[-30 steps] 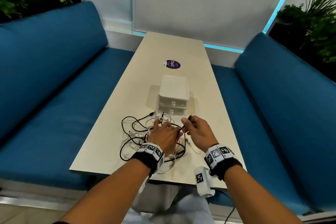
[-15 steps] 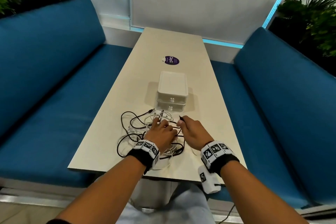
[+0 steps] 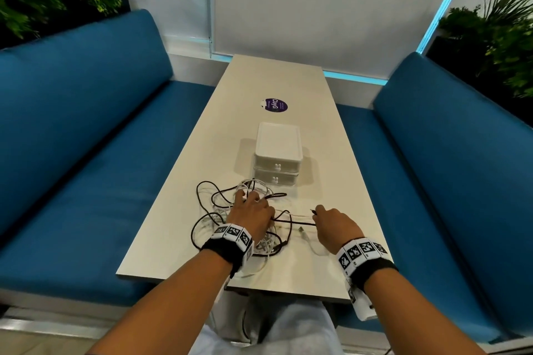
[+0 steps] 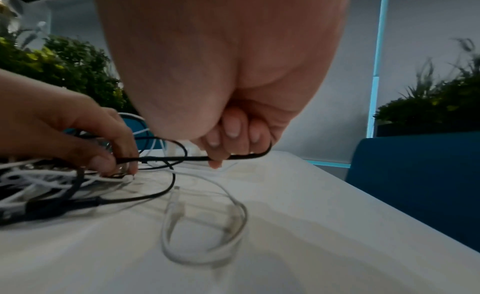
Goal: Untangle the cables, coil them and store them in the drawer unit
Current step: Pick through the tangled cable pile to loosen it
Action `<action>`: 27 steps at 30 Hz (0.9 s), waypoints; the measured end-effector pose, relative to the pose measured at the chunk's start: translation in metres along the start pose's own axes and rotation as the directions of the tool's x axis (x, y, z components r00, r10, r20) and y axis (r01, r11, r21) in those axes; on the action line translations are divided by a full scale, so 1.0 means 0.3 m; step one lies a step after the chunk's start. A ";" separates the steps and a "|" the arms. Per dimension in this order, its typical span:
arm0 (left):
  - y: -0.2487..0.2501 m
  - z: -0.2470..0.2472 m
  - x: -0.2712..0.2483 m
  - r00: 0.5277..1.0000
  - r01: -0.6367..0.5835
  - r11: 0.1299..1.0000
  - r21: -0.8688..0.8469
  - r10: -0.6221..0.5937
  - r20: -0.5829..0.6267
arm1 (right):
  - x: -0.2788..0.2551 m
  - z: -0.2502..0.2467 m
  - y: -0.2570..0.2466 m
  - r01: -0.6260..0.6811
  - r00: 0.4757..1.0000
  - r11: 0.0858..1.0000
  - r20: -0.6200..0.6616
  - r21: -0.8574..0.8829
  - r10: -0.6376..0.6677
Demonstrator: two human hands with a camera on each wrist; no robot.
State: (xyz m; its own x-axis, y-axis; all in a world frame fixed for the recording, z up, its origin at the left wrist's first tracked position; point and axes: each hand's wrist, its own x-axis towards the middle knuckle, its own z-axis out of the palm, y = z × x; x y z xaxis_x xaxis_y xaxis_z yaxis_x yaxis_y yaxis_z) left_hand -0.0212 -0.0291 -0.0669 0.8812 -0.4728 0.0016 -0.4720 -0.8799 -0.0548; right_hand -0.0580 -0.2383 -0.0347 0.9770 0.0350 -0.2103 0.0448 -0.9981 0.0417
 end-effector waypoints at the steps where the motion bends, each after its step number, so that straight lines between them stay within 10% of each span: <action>1: 0.011 0.005 -0.004 1.000 0.002 1.000 0.001 -0.002 -0.002 | -0.001 -0.002 0.002 -0.015 1.000 1.000 -0.002 0.000 0.015; 8: 0.056 -0.018 0.004 0.999 0.011 1.000 -0.010 -0.011 -0.041 | 0.039 -0.048 -0.098 0.171 0.983 0.899 -0.126 0.403 -0.130; 27: 0.054 -0.002 -0.010 1.000 -0.014 1.000 -0.013 0.014 0.006 | 0.054 0.024 -0.115 0.203 0.975 0.870 -0.173 0.449 -0.138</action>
State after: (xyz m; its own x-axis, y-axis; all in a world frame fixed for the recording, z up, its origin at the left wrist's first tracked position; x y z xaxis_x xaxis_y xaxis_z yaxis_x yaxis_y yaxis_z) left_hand -0.0316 -0.0420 -0.0672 0.8744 -0.4852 -0.0050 -0.4850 -0.8736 -0.0414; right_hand -0.0452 -0.2035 -0.0466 0.9827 0.1804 -0.0418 0.1434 -0.8841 -0.4447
